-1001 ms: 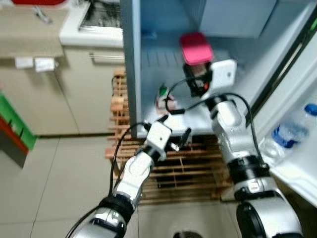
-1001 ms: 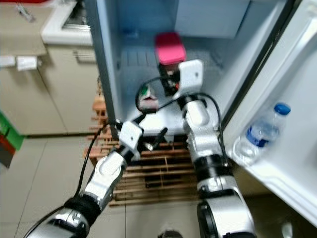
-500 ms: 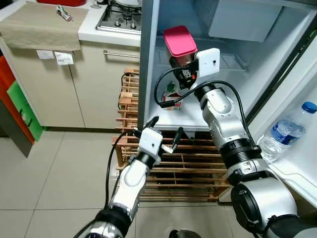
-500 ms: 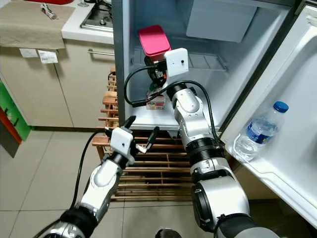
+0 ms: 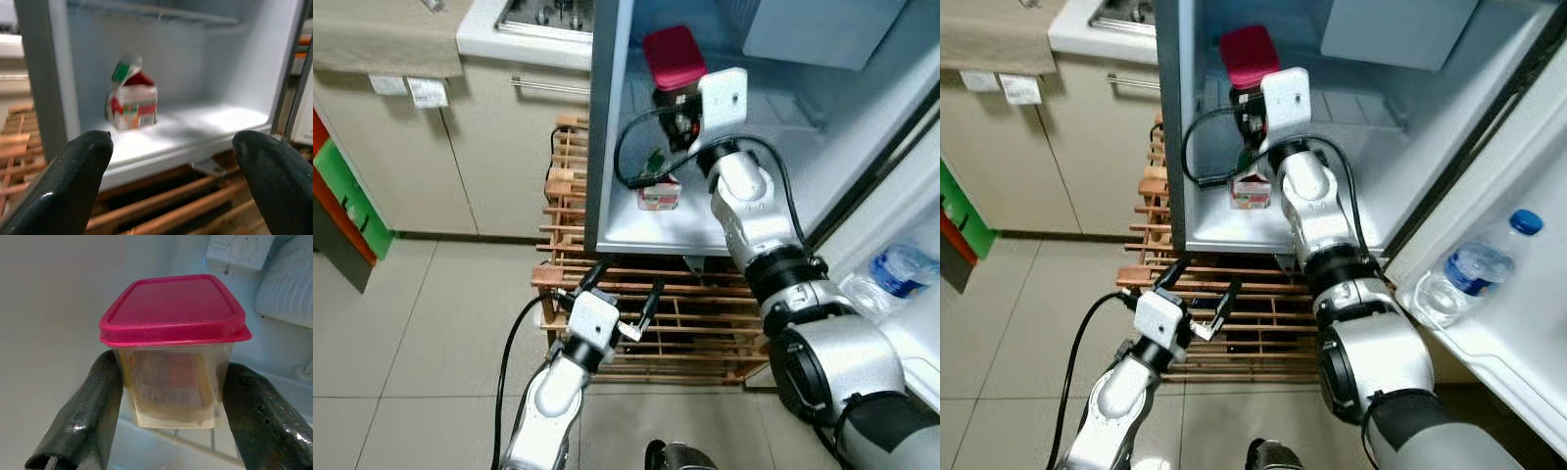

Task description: Restocking fridge

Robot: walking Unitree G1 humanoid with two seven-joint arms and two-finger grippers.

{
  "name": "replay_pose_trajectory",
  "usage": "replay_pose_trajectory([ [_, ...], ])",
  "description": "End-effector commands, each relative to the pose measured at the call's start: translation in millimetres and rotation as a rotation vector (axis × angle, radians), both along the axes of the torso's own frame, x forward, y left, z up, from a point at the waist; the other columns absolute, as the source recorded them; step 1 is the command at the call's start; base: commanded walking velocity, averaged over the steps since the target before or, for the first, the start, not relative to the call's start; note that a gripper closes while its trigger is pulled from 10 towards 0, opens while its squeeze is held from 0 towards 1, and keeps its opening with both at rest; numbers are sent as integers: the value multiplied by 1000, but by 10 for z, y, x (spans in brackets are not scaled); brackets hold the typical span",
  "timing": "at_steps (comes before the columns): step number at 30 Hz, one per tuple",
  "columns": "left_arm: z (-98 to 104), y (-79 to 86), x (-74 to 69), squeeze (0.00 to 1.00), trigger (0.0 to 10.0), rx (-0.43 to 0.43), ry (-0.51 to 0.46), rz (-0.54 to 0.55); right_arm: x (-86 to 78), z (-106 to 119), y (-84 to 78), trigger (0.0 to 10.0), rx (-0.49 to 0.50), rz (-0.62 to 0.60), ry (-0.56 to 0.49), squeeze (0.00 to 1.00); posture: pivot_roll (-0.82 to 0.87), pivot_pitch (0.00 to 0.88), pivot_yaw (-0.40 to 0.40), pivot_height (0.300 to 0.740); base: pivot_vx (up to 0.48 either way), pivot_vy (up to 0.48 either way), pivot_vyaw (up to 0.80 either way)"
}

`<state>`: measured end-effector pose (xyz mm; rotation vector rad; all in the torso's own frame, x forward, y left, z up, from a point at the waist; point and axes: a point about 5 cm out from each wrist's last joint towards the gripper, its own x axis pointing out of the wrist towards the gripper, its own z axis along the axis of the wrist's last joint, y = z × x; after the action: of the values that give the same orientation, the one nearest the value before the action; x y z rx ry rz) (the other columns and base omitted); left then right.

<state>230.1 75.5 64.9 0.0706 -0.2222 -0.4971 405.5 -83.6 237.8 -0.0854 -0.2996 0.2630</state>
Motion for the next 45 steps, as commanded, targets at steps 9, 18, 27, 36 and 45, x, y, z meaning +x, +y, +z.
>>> replay_pose_trajectory([
  [9, 98, 52, -236, 0, 10000, 0, 44, 9, 117, 183, -109, 0, 113, -118, 37, 0, 52, 228, -94, 740, 0, 0, 0],
  [18, 136, 109, -382, 0, 10000, 9, 89, 30, 154, 191, -125, 1451, 143, -167, 91, 0, 70, 275, -86, 740, 0, 0, 0],
  [27, 165, 98, -410, 0, 10000, 10, 121, 41, 161, 292, -38, 10000, 160, -149, 84, 1000, 65, 275, -96, 740, 0, 0, 0],
  [36, 178, 89, -384, 0, 10000, 11, 132, 45, 174, 421, -39, 10000, 177, -139, 64, 1000, 61, 267, -101, 740, 0, 0, 0],
  [45, 173, 85, -325, 0, 10000, 19, 132, 42, 169, 545, -32, 10000, 164, -140, 13, 1000, 45, 249, -103, 740, 0, 0, 0],
])
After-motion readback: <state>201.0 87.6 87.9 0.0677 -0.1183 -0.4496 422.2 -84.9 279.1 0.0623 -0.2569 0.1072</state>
